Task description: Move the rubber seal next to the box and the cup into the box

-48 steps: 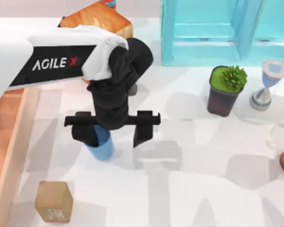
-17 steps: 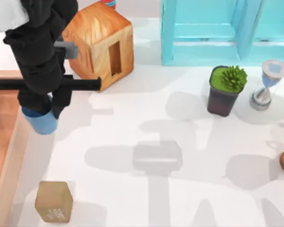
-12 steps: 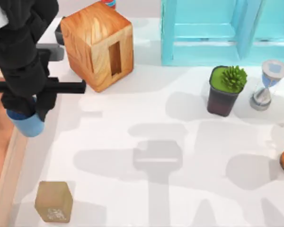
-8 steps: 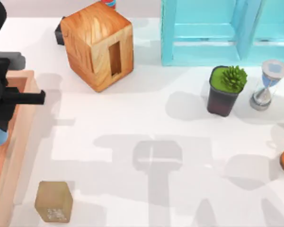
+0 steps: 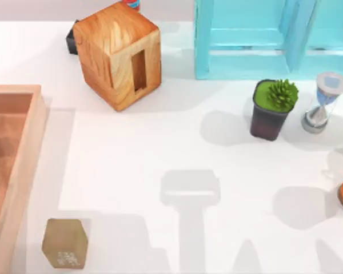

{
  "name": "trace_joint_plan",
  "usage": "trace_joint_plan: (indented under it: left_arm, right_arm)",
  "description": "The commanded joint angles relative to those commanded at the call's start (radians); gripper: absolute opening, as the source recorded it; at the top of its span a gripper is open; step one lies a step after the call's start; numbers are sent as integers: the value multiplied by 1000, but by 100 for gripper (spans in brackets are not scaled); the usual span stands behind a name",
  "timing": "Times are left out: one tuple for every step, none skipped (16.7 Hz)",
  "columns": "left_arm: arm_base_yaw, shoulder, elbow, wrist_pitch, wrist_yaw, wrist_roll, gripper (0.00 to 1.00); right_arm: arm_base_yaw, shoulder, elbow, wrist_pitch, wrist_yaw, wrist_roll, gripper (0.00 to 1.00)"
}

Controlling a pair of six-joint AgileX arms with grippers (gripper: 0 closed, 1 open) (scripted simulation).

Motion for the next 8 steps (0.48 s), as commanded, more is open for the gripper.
trace_joint_plan:
  left_arm:
    - [6, -8, -7, 2, -1, 9, 0]
    - [6, -9, -8, 2, -1, 10, 0]
    - [6, -9, -8, 2, -1, 10, 0]
    - [6, -9, -8, 2, -1, 10, 0]
    - [2, -4, -5, 0, -3, 10, 0]
    - [0, -3, -4, 2, -4, 12, 0]
    - [-8, 1, 2, 15, -8, 23, 0]
    - [-20, 10, 11, 36, -14, 40, 0]
  right_arm:
    - [0, 0, 0, 0, 0, 0, 100]
    - [0, 0, 0, 0, 0, 0, 100]
    - [0, 0, 0, 0, 0, 0, 100]
    - [0, 0, 0, 0, 0, 0, 100]
    - [0, 0, 0, 0, 0, 0, 100]
    - [0, 0, 0, 0, 0, 0, 100]
    - [0, 0, 0, 0, 0, 0, 100]
    - [0, 0, 0, 0, 0, 0, 100]
